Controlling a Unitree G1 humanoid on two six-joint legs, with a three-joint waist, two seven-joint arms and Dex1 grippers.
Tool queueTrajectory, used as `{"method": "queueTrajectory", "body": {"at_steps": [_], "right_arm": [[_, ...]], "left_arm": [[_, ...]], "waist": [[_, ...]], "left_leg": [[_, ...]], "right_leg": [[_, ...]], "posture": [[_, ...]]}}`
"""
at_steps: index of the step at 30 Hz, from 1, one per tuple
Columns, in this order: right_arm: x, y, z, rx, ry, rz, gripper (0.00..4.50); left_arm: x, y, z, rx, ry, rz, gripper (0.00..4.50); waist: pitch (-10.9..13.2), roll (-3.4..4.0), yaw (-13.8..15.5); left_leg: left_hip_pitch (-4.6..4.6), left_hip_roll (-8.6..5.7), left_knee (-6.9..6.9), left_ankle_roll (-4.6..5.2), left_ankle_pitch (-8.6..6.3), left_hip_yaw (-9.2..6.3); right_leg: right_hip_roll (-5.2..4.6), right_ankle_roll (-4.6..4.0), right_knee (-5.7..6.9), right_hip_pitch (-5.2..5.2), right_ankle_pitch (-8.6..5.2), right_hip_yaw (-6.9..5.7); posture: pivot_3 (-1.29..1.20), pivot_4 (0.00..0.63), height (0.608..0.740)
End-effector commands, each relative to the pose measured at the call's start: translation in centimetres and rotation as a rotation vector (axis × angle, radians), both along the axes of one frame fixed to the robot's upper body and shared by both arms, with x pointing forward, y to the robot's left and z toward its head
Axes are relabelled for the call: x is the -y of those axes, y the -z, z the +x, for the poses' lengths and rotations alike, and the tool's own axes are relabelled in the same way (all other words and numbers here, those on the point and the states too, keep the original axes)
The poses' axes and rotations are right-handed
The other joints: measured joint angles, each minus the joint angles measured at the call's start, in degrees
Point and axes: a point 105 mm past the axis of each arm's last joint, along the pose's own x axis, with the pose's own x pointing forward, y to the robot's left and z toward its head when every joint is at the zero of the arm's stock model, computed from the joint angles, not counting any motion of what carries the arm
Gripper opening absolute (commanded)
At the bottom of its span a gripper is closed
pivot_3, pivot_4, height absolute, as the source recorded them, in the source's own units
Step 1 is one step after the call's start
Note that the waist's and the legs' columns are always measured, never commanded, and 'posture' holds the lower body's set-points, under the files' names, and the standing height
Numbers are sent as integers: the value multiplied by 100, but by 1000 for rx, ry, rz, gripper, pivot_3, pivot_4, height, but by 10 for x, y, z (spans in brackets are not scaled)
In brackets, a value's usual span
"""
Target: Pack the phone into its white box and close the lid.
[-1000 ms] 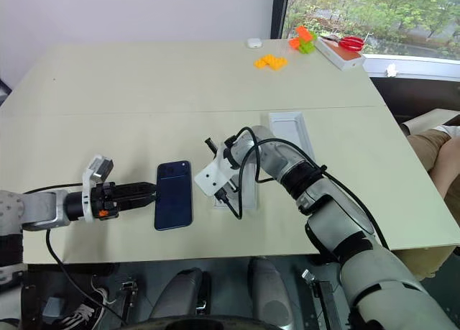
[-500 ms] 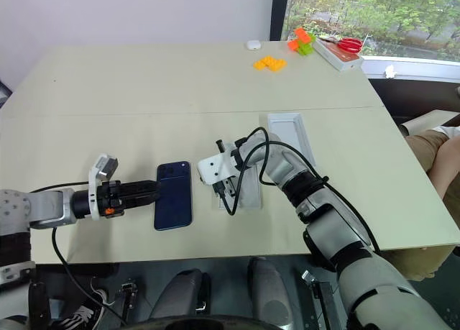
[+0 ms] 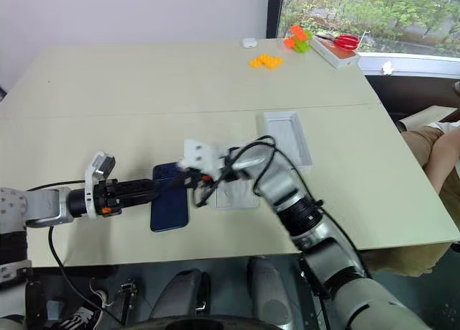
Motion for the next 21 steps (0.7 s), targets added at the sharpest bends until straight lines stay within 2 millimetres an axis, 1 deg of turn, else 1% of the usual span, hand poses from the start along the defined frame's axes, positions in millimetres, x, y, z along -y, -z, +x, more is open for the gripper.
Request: {"method": "queueTrajectory", "body": {"at_steps": [1, 2, 5, 9, 13, 15, 18, 21], "right_arm": [[-14, -23, 5, 16, 40, 86, 23], [-16, -24, 7, 12, 48, 97, 23], [-15, -17, 11, 85, 50, 52, 23], [-2, -14, 21, 122, 76, 15, 23], [14, -20, 32, 149, 115, -13, 23], [17, -19, 31, 153, 114, -29, 23], [15, -1, 20, 213, 62, -115, 23], [11, 9, 17, 244, 42, -152, 23]], "left_arm": [[-2, -6, 0, 20, 3, -2, 4500], [-3, -6, 0, 21, 2, 0, 4500], [-4, -7, 0, 23, 2, 3, 4500], [-4, -8, -2, 23, 3, 1, 4500], [-3, -6, -3, 18, 8, -1, 4500], [-2, -6, -2, 19, 9, -5, 4500], [-2, -8, -2, 21, 11, -23, 4500], [-2, -10, -2, 25, 15, -28, 4500]], "waist": [[-2, -4, 15], [-2, -5, 10], [-2, -4, -5], [-2, -4, -19], [-1, -4, -26], [-1, -4, -29], [-1, -4, -38], [-1, -4, -40]], "left_leg": [[-1, -3, 3, 0, 0, 1], [-2, -4, 10, 1, 0, 2], [-6, -6, 10, 4, -1, 5], [-10, -4, -4, 5, -3, 3], [-20, -5, -6, 7, -4, 4], [-22, -5, -6, 7, -4, 3], [-22, -1, -7, 7, -4, 3], [-21, -1, -7, 7, -4, 3]], "right_leg": [[-3, -13, -4, 3, -7, -1], [-4, -15, -7, 7, -9, -2], [-5, -14, -10, 3, -8, -3], [-2, 5, -9, -4, 2, -7], [-4, 5, -11, -12, 2, -7], [-4, 4, -11, -14, 2, -7], [0, 4, -11, -15, 2, -8], [2, 4, -11, -15, 1, -9]], "posture": [[0, 150, 740], [0, 150, 740], [0, 150, 740], [0, 150, 740], [0, 150, 740], [0, 150, 740], [0, 150, 740], [0, 150, 740]]}}
